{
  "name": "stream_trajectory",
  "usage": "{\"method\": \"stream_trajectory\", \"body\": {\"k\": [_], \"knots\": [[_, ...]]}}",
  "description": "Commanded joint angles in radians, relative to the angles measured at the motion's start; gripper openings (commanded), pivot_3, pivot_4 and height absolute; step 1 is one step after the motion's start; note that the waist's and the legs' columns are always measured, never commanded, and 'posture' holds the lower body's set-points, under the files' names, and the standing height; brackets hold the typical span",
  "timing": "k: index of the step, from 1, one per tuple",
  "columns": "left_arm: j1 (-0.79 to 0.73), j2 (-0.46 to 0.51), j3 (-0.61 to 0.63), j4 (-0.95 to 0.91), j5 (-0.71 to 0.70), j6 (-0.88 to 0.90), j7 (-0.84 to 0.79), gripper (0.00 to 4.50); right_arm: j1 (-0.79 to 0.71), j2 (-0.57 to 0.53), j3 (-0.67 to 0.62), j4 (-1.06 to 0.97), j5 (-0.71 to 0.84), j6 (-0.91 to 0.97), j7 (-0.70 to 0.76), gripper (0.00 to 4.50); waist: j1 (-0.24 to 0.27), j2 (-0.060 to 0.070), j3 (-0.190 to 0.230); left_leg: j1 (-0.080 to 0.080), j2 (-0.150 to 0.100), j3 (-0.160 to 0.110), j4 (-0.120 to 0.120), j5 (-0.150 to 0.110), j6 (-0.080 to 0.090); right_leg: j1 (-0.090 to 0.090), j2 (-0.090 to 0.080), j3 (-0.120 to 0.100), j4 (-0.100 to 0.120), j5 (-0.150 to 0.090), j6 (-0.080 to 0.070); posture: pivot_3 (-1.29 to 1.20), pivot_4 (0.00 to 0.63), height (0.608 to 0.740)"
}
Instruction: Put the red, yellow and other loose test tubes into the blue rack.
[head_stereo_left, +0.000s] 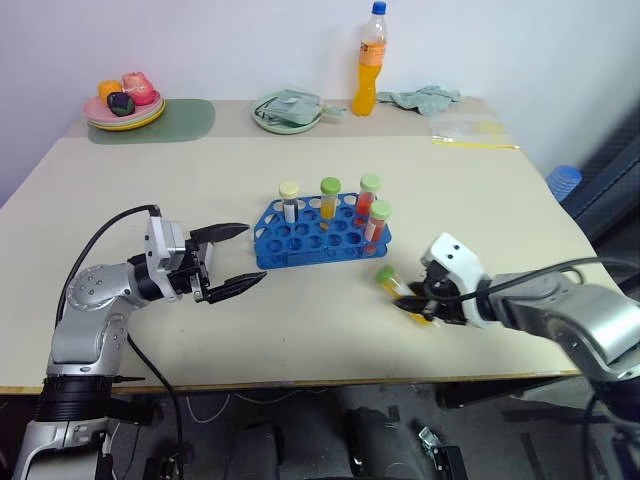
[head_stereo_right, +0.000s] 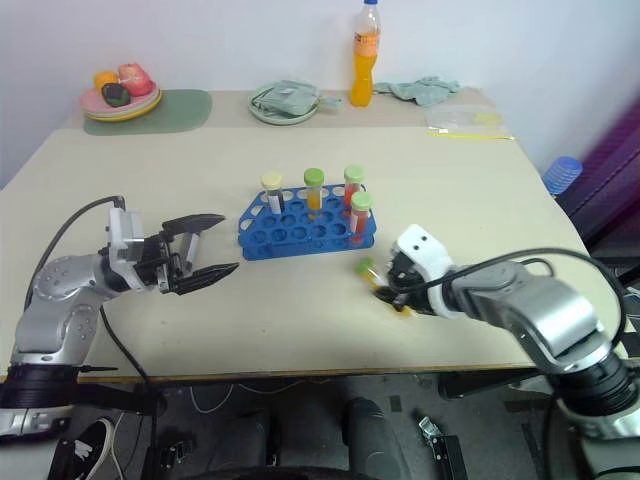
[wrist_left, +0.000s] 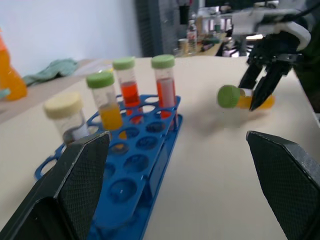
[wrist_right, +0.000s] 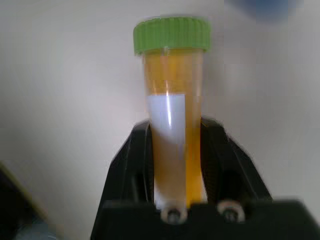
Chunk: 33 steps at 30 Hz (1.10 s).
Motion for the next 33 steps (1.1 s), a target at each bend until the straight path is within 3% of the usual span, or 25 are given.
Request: {"method": "stream_trajectory", "body": {"k": [1,8,13,19,33], "knots": [[-0.02,0.019,0.018,0.005,-0.001,-0.014,-0.01,4.5,0.005,0.137,-0.045,-0.009,-0.079,-0.284,-0.039,0.78,0.003,0.0,0.0,0.001,0.0,0.0,0.0,0.0,0.0,0.0,0.0,0.001,0.0,0.0,0.0,0.0,0.15,0.74],[-0.046,0.016,0.033,0.029,-0.014,-0.019,-0.005,4.5,-0.013,0.531,0.066,0.304,-0.342,-0.788,-0.208,0.78,0.002,0.0,0.0,0.0,0.0,0.0,0.0,0.0,0.0,0.0,0.0,0.0,0.001,0.0,0.0,0.0,0.15,0.74],[-0.047,0.037,0.034,0.022,-0.015,-0.005,-0.016,4.5,-0.047,0.644,0.091,0.507,-0.425,-0.981,-0.218,0.78,0.003,0.001,0.0,0.0,-0.001,0.001,0.0,0.001,-0.001,0.0,-0.002,0.0,0.001,0.0,-0.001,0.0,0.15,0.74],[-0.054,0.057,0.036,0.015,-0.023,0.01,-0.02,4.5,-0.05,0.692,0.107,0.647,-0.49,-1.13,-0.212,0.78,0.002,0.001,0.0,0.001,-0.001,0.001,-0.001,0.001,-0.001,0.0,-0.002,0.0,0.002,0.0,-0.001,0.0,0.15,0.74],[-0.043,0.071,0.043,-0.041,-0.028,0.059,-0.006,4.5,-0.099,0.726,0.071,0.798,-0.515,-1.211,-0.251,0.78,0.001,0.001,0.0,0.002,-0.001,0.001,-0.001,0.001,-0.002,0.0,-0.002,0.0,0.003,0.0,-0.001,0.0,0.15,0.74]]}}
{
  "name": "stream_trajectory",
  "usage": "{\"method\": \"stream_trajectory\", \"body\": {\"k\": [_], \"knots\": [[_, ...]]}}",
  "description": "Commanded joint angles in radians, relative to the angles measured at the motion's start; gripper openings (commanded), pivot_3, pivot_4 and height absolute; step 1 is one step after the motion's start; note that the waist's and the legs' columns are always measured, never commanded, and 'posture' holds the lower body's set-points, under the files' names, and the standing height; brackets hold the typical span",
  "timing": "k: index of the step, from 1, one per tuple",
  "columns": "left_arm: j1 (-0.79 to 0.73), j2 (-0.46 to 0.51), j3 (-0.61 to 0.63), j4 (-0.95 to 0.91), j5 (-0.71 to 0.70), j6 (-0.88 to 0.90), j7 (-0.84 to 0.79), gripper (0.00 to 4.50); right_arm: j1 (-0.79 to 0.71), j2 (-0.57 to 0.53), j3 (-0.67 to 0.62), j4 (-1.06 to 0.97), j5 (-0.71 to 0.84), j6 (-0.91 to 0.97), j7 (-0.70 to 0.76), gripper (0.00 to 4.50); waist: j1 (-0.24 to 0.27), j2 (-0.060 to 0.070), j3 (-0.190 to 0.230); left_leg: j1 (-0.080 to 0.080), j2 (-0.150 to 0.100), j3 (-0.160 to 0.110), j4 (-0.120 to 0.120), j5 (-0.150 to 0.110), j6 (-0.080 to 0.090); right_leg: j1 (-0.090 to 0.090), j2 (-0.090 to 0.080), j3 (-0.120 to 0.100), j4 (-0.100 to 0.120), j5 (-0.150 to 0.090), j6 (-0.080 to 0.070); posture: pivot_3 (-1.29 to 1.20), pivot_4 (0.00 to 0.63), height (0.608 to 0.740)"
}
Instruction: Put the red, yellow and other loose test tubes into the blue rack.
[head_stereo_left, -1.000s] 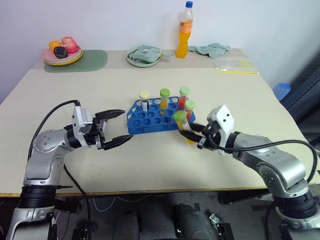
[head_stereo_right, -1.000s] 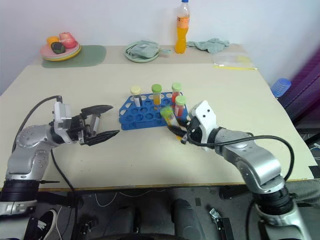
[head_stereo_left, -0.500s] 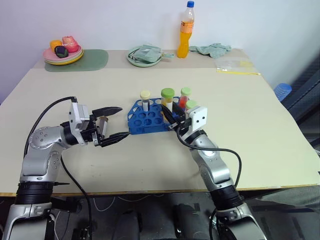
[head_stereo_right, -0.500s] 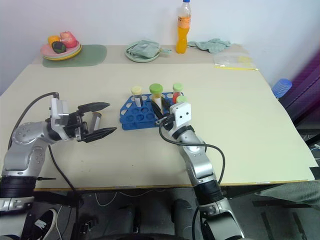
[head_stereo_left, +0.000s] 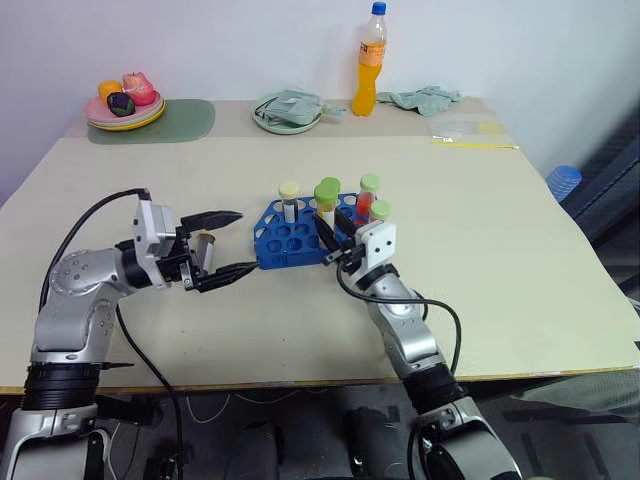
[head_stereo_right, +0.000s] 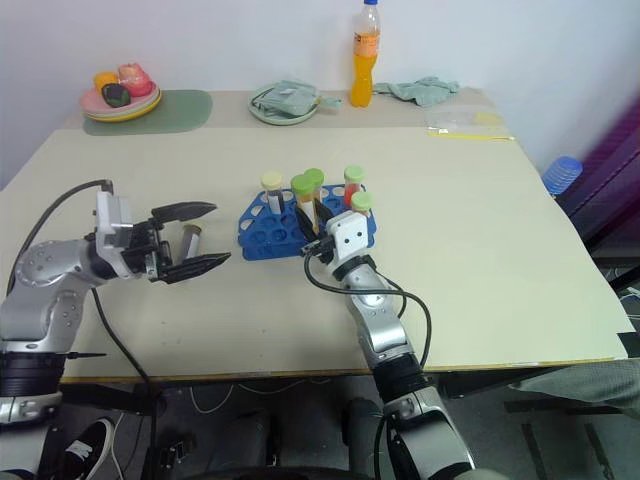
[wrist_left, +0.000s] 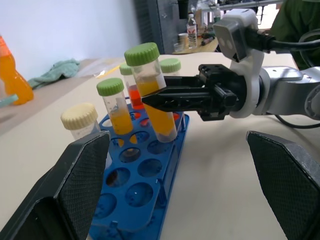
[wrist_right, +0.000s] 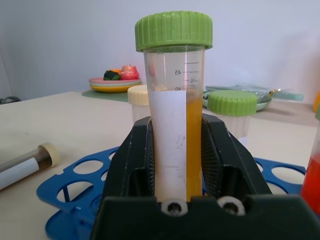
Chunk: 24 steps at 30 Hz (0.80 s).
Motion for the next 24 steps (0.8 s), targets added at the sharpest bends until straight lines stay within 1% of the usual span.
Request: {"method": "stream_trajectory", "body": {"k": [1,8,14,17,23,24], "knots": [[-0.008,0.015,0.02,-0.035,-0.018,0.01,0.003,4.5,-0.018,0.003,-0.018,0.002,-0.009,-0.029,-0.005,0.78,0.0,0.0,0.0,0.0,0.0,0.0,0.0,0.0,0.0,0.0,0.0,0.0,0.0,0.0,0.0,0.0,0.15,0.74],[-0.021,0.013,0.013,-0.046,-0.017,0.027,0.007,4.5,-0.011,-0.01,-0.03,0.02,-0.02,-0.041,-0.002,0.78,0.0,0.0,0.0,0.0,0.0,0.0,0.0,0.0,0.0,0.0,0.0,0.0,0.0,0.0,0.0,0.0,0.15,0.74],[-0.032,0.011,0.01,-0.045,-0.015,0.035,0.007,4.5,-0.021,0.009,-0.041,0.055,-0.023,-0.047,-0.016,0.78,0.0,0.0,0.0,0.001,0.0,0.0,0.0,0.0,0.0,0.0,0.0,0.0,0.0,0.0,0.0,0.0,0.15,0.74],[-0.031,0.011,0.01,-0.045,-0.016,0.036,0.003,4.5,-0.018,0.015,-0.021,0.069,-0.047,-0.067,-0.017,0.78,0.0,0.0,0.0,0.001,0.0,0.0,0.0,0.0,0.0,0.0,0.0,0.0,0.001,0.0,0.0,0.0,0.15,0.74],[-0.017,0.006,0.011,-0.063,-0.02,0.043,0.007,4.5,-0.024,0.04,-0.044,0.089,-0.009,-0.059,-0.008,0.78,-0.002,0.0,0.0,0.001,0.0,0.0,0.0,0.0,0.0,0.0,0.0,0.0,0.001,0.0,0.0,0.0,0.15,0.74],[-0.016,0.007,0.012,-0.061,-0.019,0.042,0.006,4.5,-0.018,0.047,-0.054,0.081,0.023,-0.047,0.012,1.28,-0.002,0.0,0.0,0.001,0.0,0.0,0.0,0.0,0.0,0.0,0.0,0.0,0.001,0.0,0.0,0.0,0.15,0.74]]}}
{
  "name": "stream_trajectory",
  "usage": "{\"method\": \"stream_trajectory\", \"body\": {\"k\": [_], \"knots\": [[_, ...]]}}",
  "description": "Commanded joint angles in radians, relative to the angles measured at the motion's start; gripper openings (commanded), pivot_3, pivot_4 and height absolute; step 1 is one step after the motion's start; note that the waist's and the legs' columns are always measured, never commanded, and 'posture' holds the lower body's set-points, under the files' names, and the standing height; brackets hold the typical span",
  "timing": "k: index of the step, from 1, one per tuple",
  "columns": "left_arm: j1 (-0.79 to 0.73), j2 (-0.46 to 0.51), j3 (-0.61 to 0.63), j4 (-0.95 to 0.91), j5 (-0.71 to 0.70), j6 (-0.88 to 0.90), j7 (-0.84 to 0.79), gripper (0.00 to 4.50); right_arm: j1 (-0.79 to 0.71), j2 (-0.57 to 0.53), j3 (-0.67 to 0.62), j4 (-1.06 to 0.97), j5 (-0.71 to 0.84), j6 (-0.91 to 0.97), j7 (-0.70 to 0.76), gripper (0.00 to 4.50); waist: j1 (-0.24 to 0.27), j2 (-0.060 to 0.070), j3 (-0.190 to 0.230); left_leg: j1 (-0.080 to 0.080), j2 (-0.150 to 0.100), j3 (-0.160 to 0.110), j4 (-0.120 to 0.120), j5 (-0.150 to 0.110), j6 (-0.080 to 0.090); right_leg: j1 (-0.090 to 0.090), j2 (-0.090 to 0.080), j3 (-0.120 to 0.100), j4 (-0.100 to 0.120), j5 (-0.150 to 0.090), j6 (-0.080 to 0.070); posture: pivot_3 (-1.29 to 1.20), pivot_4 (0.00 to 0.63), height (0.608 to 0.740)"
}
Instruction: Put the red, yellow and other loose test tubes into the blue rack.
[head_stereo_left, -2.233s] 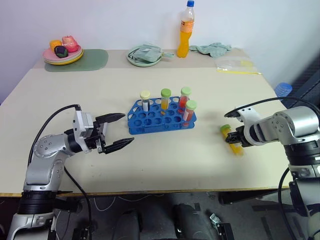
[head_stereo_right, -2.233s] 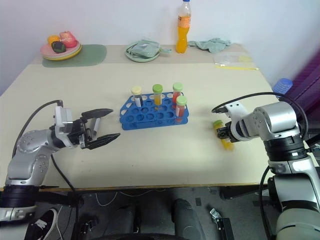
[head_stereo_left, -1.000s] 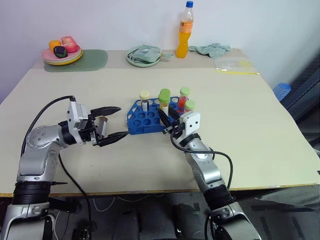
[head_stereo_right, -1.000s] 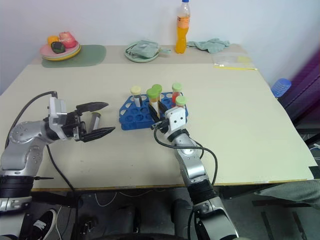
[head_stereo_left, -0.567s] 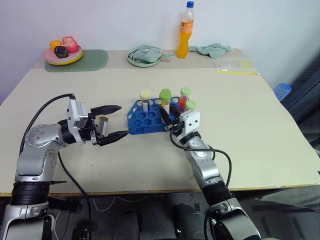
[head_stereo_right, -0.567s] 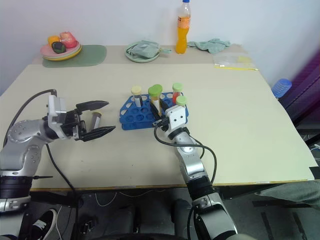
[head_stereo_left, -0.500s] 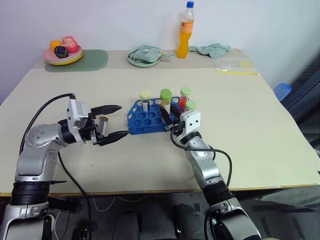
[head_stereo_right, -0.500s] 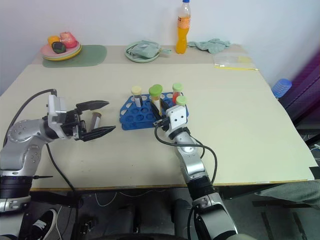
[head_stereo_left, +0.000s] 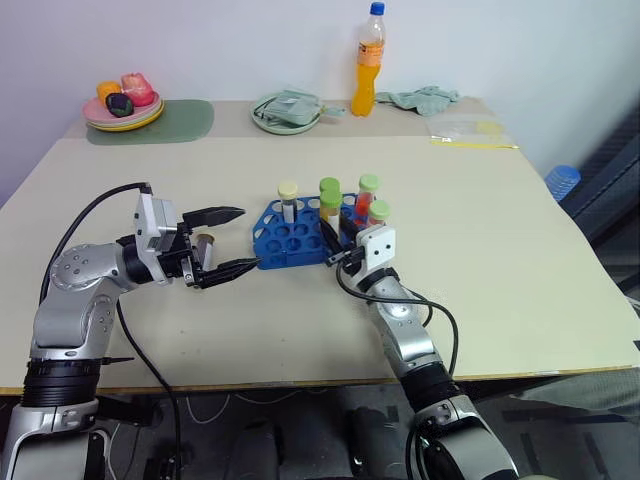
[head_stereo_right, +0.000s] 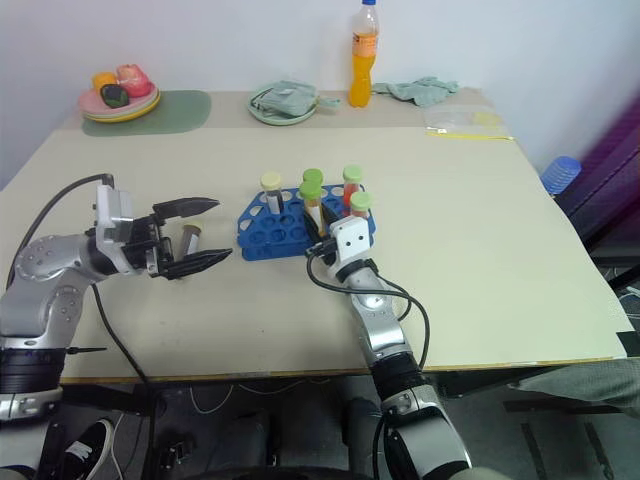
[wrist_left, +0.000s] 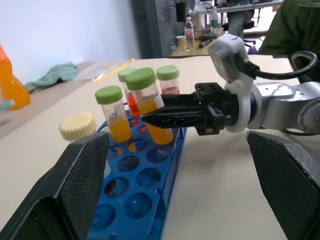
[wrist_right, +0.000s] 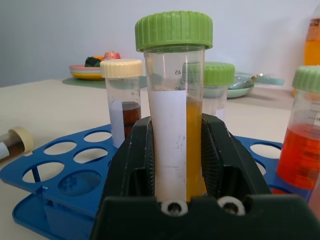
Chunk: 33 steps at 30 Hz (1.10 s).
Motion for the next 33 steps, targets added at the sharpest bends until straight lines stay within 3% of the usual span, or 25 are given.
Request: {"method": "stream_trajectory", "body": {"k": [1,2,6,7,17,22,25,28,33], "knots": [[0.003,0.008,0.014,-0.023,-0.013,-0.002,0.003,4.5,-0.002,0.019,-0.015,-0.028,0.062,-0.005,0.046,1.82,0.0,0.0,0.0,0.0,0.0,0.0,0.0,0.0,0.0,0.0,0.0,0.0,0.0,0.0,0.0,0.0,0.15,0.74],[0.002,0.008,0.016,-0.021,-0.013,-0.003,0.003,4.5,0.003,0.016,-0.012,-0.035,0.058,-0.006,0.051,2.16,0.0,0.0,0.0,0.0,0.0,0.0,0.0,0.0,0.0,0.0,0.0,0.0,0.0,0.0,0.0,0.0,0.15,0.74],[0.006,0.007,0.018,-0.016,-0.012,-0.008,0.001,4.5,0.017,0.001,-0.004,-0.064,0.038,-0.009,0.064,4.3,0.001,0.0,0.0,0.0,0.0,0.0,0.0,0.0,0.0,0.0,0.0,0.0,0.0,0.0,0.0,0.0,0.15,0.74],[0.01,0.007,0.018,-0.015,-0.012,-0.011,0.0,4.5,0.024,-0.004,-0.002,-0.078,0.046,-0.005,0.079,4.47,0.001,0.0,0.0,0.0,0.0,0.0,0.0,0.0,0.0,0.0,0.0,0.0,0.0,0.0,0.0,0.0,0.15,0.74],[0.07,0.0,0.028,-0.045,-0.011,-0.035,0.011,4.5,0.223,-0.148,-0.011,-0.432,0.078,0.207,0.141,4.47,0.004,0.0,0.0,0.0,0.0,0.0,0.0,0.0,0.0,0.0,-0.001,0.0,0.0,-0.001,-0.002,0.0,0.15,0.74],[0.079,-0.003,0.025,-0.038,-0.001,-0.051,0.026,4.5,0.319,-0.289,-0.065,-0.645,0.112,0.316,0.19,4.47,0.005,0.0,0.0,0.001,0.0,0.0,0.0,0.0,0.0,0.001,0.0,0.0,0.0,-0.002,-0.003,0.0,0.15,0.74],[0.099,0.011,0.023,-0.04,0.008,-0.037,0.039,4.5,0.367,-0.427,-0.131,-0.783,0.251,0.441,0.307,4.47,0.006,0.0,0.0,0.001,0.0,0.0,0.0,0.0,0.0,0.001,0.0,0.0,-0.001,-0.001,-0.002,0.0,0.15,0.74],[0.122,0.04,0.013,-0.042,0.046,-0.009,0.068,4.5,0.326,-0.568,-0.189,-0.843,0.401,0.557,0.442,4.47,0.003,0.0,0.0,0.002,0.0,0.001,0.0,0.0,0.0,0.002,0.0,0.001,-0.001,-0.002,-0.003,0.0,0.15,0.74],[0.091,0.079,0.0,-0.057,0.123,0.09,0.195,4.5,0.197,-0.67,-0.206,-0.825,0.496,0.621,0.562,4.47,0.004,0.0,0.001,0.009,0.001,0.0,-0.001,0.0,0.0,0.007,0.002,0.002,-0.001,-0.002,-0.003,0.0,0.15,0.74]]}}
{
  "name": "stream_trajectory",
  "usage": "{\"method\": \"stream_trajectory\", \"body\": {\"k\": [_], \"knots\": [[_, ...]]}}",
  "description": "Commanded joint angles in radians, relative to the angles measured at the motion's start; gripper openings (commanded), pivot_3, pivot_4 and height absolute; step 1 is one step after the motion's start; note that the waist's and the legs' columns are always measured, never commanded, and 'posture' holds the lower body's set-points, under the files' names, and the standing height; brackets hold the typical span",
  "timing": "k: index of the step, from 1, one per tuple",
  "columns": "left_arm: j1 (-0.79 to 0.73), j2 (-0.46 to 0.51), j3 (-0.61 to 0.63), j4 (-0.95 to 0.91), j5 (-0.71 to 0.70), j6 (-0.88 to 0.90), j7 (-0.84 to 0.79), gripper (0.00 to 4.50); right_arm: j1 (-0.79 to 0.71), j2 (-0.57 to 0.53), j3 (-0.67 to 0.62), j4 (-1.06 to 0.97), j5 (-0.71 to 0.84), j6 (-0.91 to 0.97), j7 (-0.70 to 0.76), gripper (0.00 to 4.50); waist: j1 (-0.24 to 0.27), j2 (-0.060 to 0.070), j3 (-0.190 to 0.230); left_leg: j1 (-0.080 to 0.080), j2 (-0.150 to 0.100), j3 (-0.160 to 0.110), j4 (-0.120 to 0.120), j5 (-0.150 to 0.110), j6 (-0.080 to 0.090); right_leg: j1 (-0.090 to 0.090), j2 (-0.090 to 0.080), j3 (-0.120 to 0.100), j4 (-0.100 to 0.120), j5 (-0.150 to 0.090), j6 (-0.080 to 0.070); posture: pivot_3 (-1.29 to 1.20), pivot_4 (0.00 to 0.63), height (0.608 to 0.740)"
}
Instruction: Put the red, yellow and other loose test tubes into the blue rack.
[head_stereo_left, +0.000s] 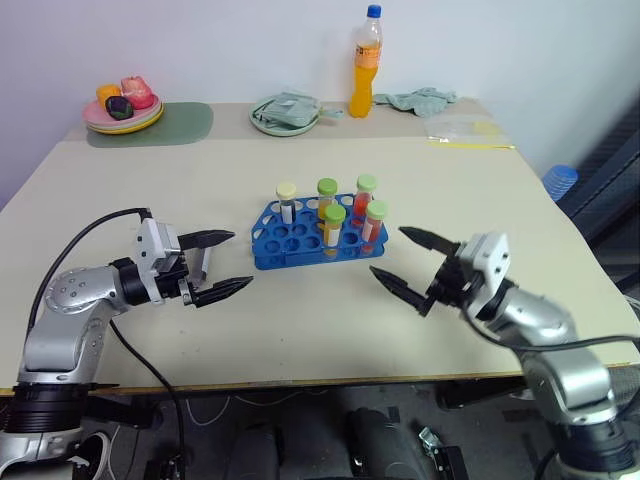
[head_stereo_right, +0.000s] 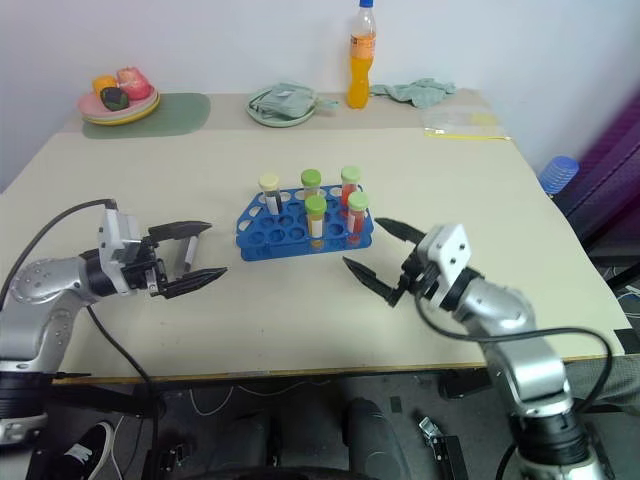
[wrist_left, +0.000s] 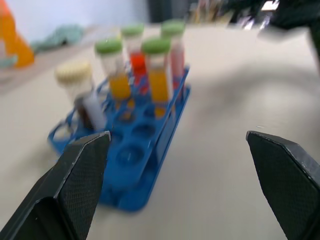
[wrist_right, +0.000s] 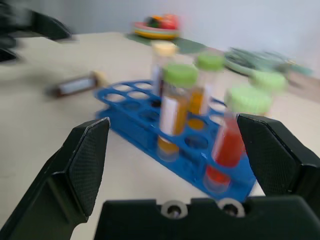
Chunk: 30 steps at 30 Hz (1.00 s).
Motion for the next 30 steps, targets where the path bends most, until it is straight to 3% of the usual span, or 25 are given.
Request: {"method": "stream_trajectory", "body": {"k": [1,4,12,14,16,25,30], "knots": [[-0.048,0.021,-0.006,-0.041,0.061,0.092,0.124,4.5,-0.064,-0.035,0.001,-0.035,0.067,0.031,0.081,4.47,0.004,0.0,0.0,0.0,0.0,0.0,0.0,0.0,0.0,0.0,0.0,0.0,0.0,0.0,0.0,0.0,0.15,0.74],[-0.08,0.056,-0.032,-0.068,0.141,0.239,0.244,4.5,-0.102,-0.056,0.018,-0.064,0.1,0.089,0.102,4.47,0.008,0.0,0.0,-0.001,0.0,-0.001,0.0,0.0,0.0,0.0,0.0,0.0,-0.001,0.0,0.001,0.0,0.15,0.74],[-0.254,0.169,-0.013,-0.19,0.02,0.921,0.377,4.5,-0.249,-0.157,-0.02,0.029,0.149,0.166,0.204,4.47,0.004,-0.002,0.001,-0.001,-0.001,0.0,0.0,0.0,0.0,0.0,-0.001,0.0,-0.002,0.001,0.003,0.0,0.15,0.74],[-0.255,0.301,-0.121,-0.165,0.092,0.945,0.342,4.5,-0.236,-0.144,-0.006,0.01,0.155,0.173,0.207,4.47,0.0,-0.004,0.001,-0.001,-0.001,0.0,0.0,0.0,0.0,0.0,-0.001,0.0,-0.001,0.001,0.003,0.0,0.15,0.74],[-0.291,0.348,-0.166,-0.113,0.102,0.971,0.328,4.5,-0.214,-0.133,0.007,-0.004,0.152,0.168,0.211,4.47,-0.002,-0.003,0.001,-0.001,0.0,-0.001,-0.002,-0.001,0.001,-0.001,0.001,0.001,-0.001,0.001,0.003,0.0,0.15,0.74],[-0.707,0.201,-0.26,0.321,0.097,1.274,0.379,4.5,-0.207,-0.087,0.038,0.011,0.121,0.138,0.205,4.47,0.028,-0.003,0.002,-0.002,0.0,-0.001,0.001,-0.001,0.001,-0.001,0.003,0.001,-0.001,0.0,0.001,0.0,0.15,0.74],[-0.824,0.178,-0.373,0.501,0.105,1.337,0.351,4.5,-0.207,-0.052,0.055,0.013,0.114,0.138,0.187,4.47,0.023,-0.003,0.002,-0.002,0.0,-0.001,0.0,-0.001,0.001,-0.002,0.004,0.001,0.0,0.002,0.003,0.0,0.15,0.74]]}}
